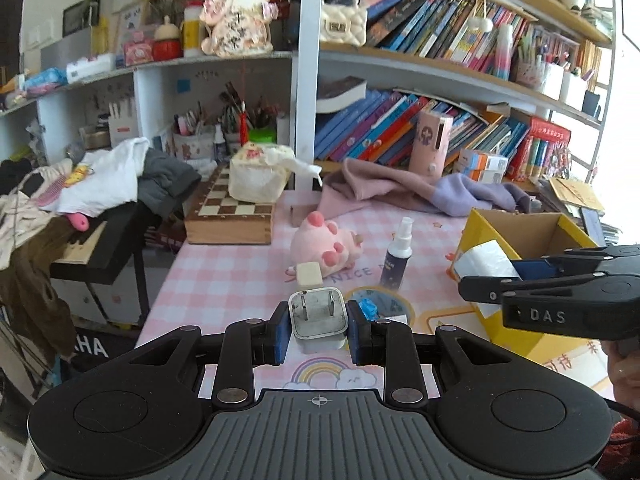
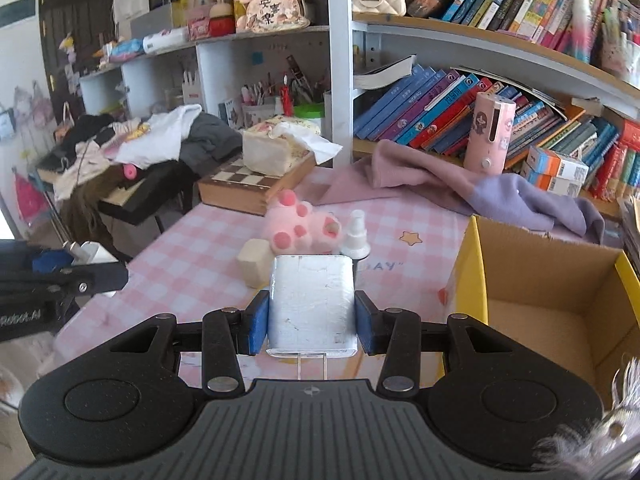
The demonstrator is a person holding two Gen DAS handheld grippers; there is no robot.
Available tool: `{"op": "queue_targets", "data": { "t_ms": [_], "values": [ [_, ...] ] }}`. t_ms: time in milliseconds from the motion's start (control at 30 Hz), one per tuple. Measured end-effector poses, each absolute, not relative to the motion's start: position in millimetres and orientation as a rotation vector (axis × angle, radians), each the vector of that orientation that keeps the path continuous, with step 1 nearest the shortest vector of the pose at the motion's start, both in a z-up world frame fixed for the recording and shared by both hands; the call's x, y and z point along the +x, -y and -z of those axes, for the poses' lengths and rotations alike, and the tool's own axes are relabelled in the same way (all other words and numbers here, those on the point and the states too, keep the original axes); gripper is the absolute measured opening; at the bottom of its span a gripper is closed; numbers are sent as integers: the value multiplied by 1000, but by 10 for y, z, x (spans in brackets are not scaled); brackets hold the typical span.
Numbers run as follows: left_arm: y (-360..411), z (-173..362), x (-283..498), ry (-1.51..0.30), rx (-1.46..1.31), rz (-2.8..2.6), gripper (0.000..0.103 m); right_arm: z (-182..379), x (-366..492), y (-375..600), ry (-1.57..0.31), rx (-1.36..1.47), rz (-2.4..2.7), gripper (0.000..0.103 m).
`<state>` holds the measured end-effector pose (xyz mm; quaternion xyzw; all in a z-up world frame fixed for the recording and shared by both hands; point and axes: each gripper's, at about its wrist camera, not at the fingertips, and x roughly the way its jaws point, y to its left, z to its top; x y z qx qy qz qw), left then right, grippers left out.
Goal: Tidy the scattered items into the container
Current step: 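Carry both held chargers up and over to the yellow cardboard box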
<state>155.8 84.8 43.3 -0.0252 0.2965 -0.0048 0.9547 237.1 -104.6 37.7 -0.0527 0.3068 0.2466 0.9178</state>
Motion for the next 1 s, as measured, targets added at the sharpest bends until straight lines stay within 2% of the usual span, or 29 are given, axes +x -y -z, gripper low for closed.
{"op": "queue_targets", "data": {
  "t_ms": [267, 667, 1000],
  "values": [
    [-918, -501, 1043, -576, -54, -22, 27, -515, 1930, 1060, -603, -71, -509, 41],
    [-804, -196, 214, -672, -111, 22, 27, -245, 853, 1084, -690, -104, -538, 41],
    [-633, -181, -49, -676, -91, 142, 27, -279, 508, 1271, -706, -85, -420, 41]
  ]
}}
